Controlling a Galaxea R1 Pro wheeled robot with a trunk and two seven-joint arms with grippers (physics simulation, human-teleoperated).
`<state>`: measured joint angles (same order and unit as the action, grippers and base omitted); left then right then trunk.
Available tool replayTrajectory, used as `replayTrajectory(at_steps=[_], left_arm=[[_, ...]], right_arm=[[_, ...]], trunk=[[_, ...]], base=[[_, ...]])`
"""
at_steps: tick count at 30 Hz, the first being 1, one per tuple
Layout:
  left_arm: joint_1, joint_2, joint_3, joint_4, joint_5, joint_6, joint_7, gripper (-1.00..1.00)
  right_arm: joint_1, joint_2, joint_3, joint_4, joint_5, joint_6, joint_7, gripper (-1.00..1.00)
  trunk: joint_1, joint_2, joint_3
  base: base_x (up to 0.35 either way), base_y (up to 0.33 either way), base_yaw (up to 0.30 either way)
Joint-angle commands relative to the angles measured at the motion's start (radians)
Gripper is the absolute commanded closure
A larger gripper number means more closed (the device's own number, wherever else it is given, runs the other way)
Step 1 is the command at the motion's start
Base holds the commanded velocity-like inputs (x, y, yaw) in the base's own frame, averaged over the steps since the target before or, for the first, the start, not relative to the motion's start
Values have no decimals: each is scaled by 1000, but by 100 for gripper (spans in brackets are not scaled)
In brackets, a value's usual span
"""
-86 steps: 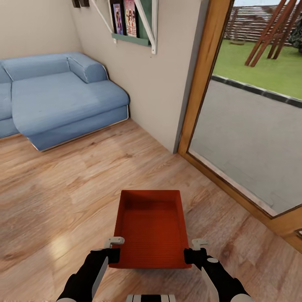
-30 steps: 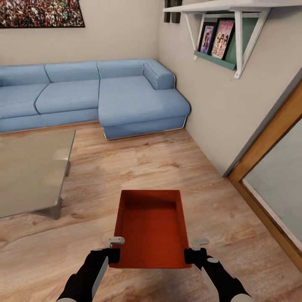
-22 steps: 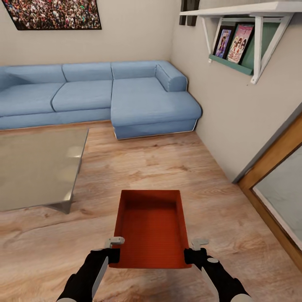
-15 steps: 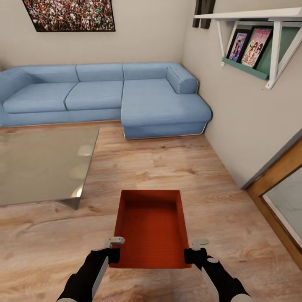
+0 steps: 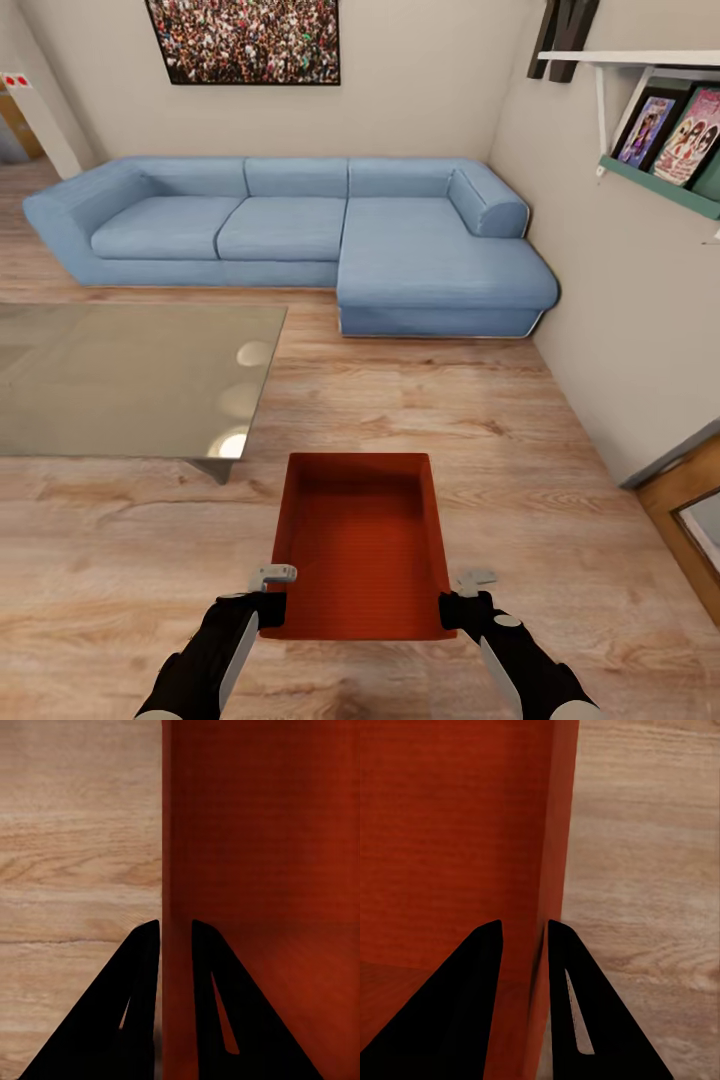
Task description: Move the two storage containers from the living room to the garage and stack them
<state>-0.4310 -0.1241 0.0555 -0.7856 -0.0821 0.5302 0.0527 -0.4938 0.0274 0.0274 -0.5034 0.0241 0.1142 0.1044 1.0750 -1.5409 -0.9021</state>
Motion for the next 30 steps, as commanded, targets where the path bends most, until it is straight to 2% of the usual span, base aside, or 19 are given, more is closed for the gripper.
replayTrajectory(at_steps=[1, 30], left_arm=[[0, 0, 4, -1, -36, 7, 4, 100], [0, 4, 4, -1, -36, 7, 4, 100]], right_arm=[[0, -1, -3, -3, 14, 5, -3, 100], [0, -1, -3, -3, 14, 5, -3, 100]], trunk=[[-4, 7, 3], [-115, 210, 115]], base=[[0, 0, 289], [0, 0, 287]])
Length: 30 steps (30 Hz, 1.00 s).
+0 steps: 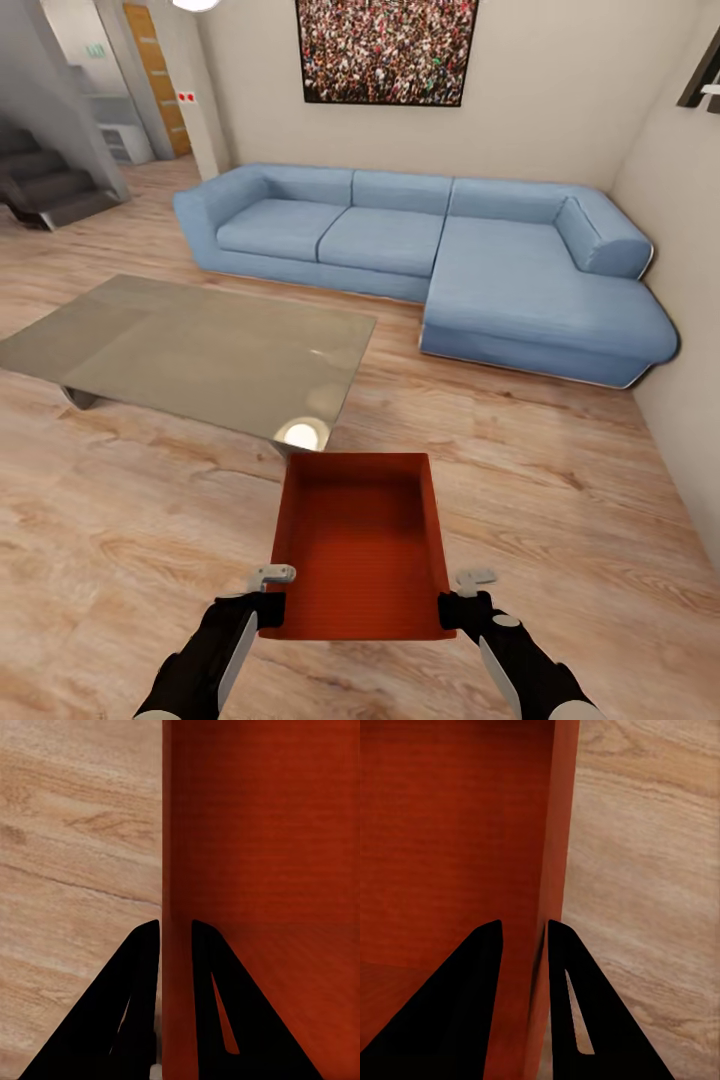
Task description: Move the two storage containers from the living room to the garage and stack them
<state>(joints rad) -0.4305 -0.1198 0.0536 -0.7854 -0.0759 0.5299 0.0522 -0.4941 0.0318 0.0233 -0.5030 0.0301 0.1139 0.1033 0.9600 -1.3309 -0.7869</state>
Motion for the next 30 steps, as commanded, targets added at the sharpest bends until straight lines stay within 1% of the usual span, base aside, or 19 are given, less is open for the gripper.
replayTrajectory(at_steps=[1, 30], left_arm=[[-1, 0, 6, -2, -42, 7, 5, 100], [-1, 0, 6, -2, -42, 7, 5, 100]], right_arm=[[0, -6, 1, -3, 8, 6, -2, 100], [0, -6, 1, -3, 8, 6, -2, 100]], trunk=[[-4, 7, 3], [-115, 210, 122]], base=[[0, 0, 278], [0, 0, 255]])
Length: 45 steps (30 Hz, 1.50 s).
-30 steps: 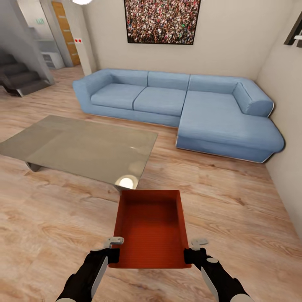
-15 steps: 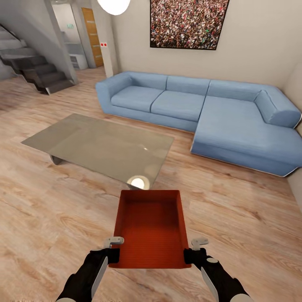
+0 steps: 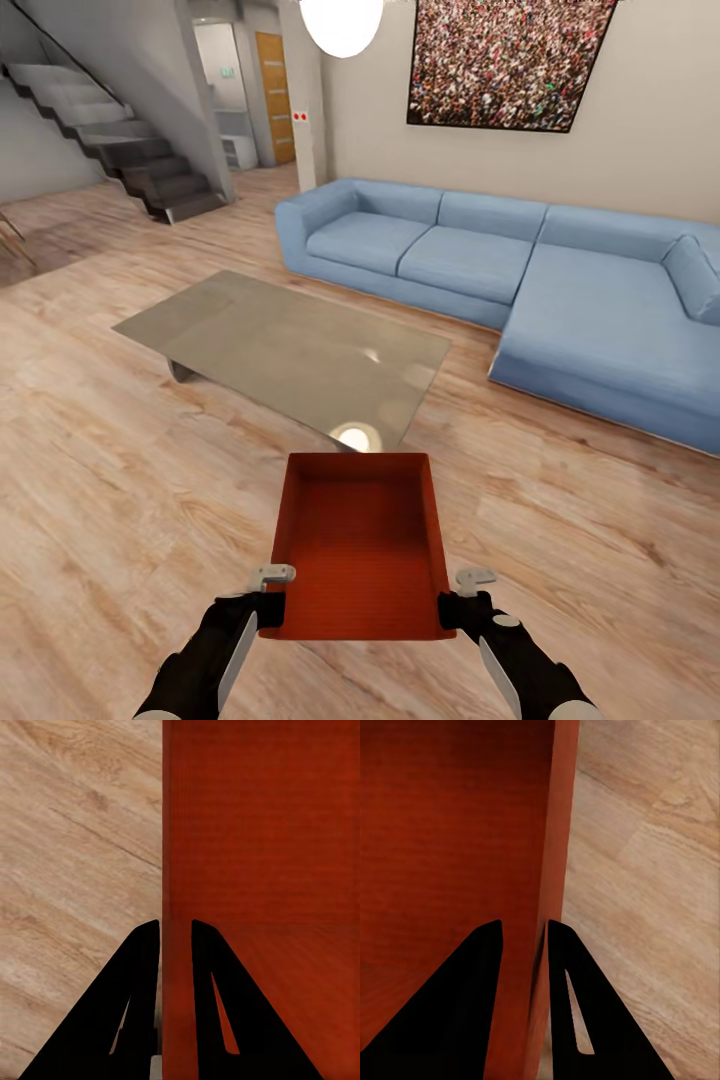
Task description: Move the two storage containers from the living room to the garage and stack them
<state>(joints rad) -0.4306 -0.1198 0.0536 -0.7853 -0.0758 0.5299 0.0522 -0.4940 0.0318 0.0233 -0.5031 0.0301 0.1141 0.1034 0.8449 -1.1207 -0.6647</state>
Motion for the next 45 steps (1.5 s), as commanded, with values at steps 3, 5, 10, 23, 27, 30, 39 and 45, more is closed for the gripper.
replayTrajectory(at_steps=[3, 5, 10, 23, 27, 30, 39, 45], left_arm=[[0, 0, 6, -2, -42, 7, 5, 100], [-1, 0, 6, -2, -42, 7, 5, 100], [-1, 0, 6, -2, -42, 7, 5, 100], [-1, 0, 6, -2, -42, 7, 5, 100], [-1, 0, 6, -2, -42, 7, 5, 100], [-1, 0, 6, -2, -42, 7, 5, 100], [-1, 0, 6, -2, -42, 7, 5, 100], [-1, 0, 6, -2, -42, 7, 5, 100]], right_arm=[[0, -6, 1, -3, 8, 6, -2, 100], [0, -6, 1, -3, 8, 6, -2, 100], [0, -6, 1, -3, 8, 6, -2, 100], [0, -6, 1, -3, 8, 6, -2, 100], [0, -6, 1, -3, 8, 6, -2, 100], [0, -6, 1, -3, 8, 6, -2, 100], [0, -6, 1, -3, 8, 6, -2, 100], [0, -6, 1, -3, 8, 6, -2, 100]], trunk=[[-12, 21, 12], [-19, 35, 20], [-38, 70, 41], [-88, 161, 94], [-104, 189, 111], [-115, 210, 124], [-150, 273, 161], [-173, 315, 186]], base=[[0, 0, 251], [0, 0, 249], [0, 0, 243], [0, 0, 235], [0, 0, 232], [0, 0, 232], [0, 0, 232], [0, 0, 236]])
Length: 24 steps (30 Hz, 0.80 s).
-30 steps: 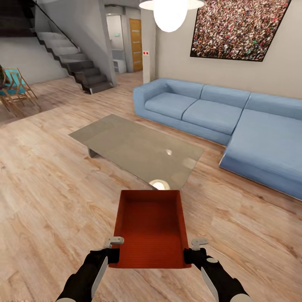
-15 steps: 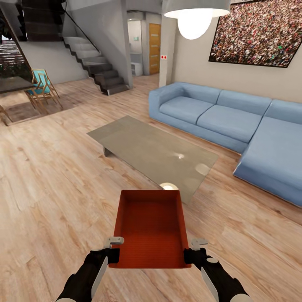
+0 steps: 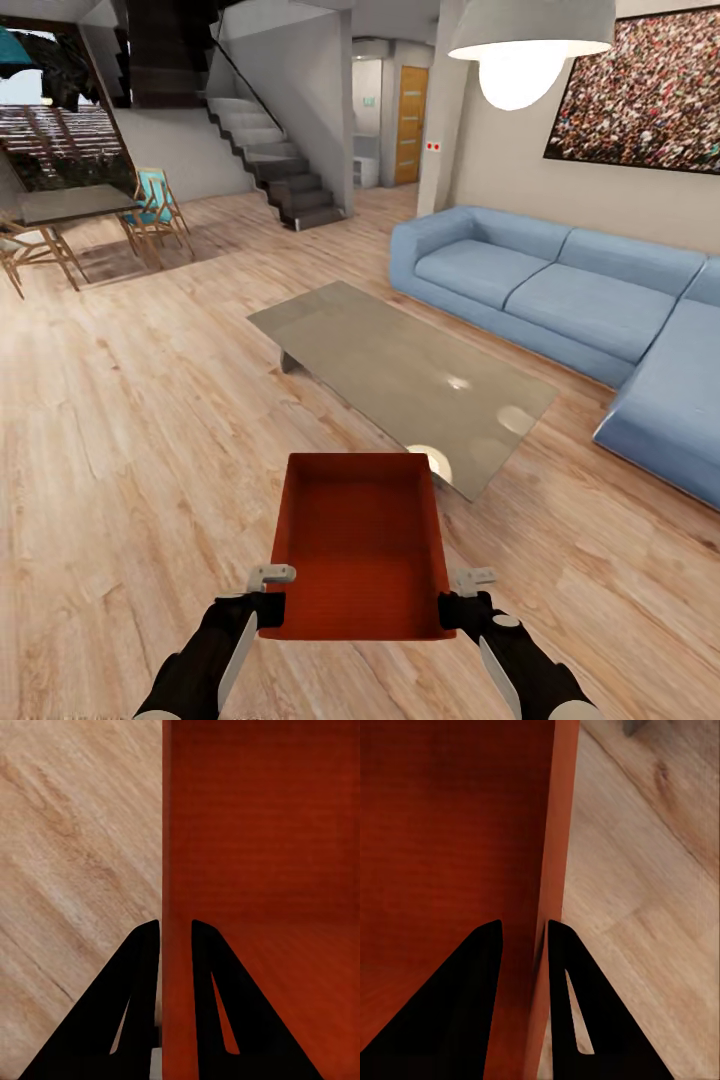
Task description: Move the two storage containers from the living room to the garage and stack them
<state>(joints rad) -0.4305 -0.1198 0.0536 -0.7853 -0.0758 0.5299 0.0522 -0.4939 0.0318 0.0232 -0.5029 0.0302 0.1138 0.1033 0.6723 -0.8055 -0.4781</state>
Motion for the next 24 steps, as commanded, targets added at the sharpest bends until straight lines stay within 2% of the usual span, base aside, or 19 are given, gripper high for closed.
replayTrajectory(at_steps=[1, 24], left_arm=[[-1, 0, 6, -2, -42, 7, 5, 100], [-1, -3, 6, -2, -42, 7, 5, 100]], right_arm=[[0, -6, 1, -3, 8, 6, -2, 100], [0, -6, 1, -3, 7, 6, -2, 100]], trunk=[[-4, 6, 3], [-92, 167, 98]], base=[[0, 0, 238], [0, 0, 239]])
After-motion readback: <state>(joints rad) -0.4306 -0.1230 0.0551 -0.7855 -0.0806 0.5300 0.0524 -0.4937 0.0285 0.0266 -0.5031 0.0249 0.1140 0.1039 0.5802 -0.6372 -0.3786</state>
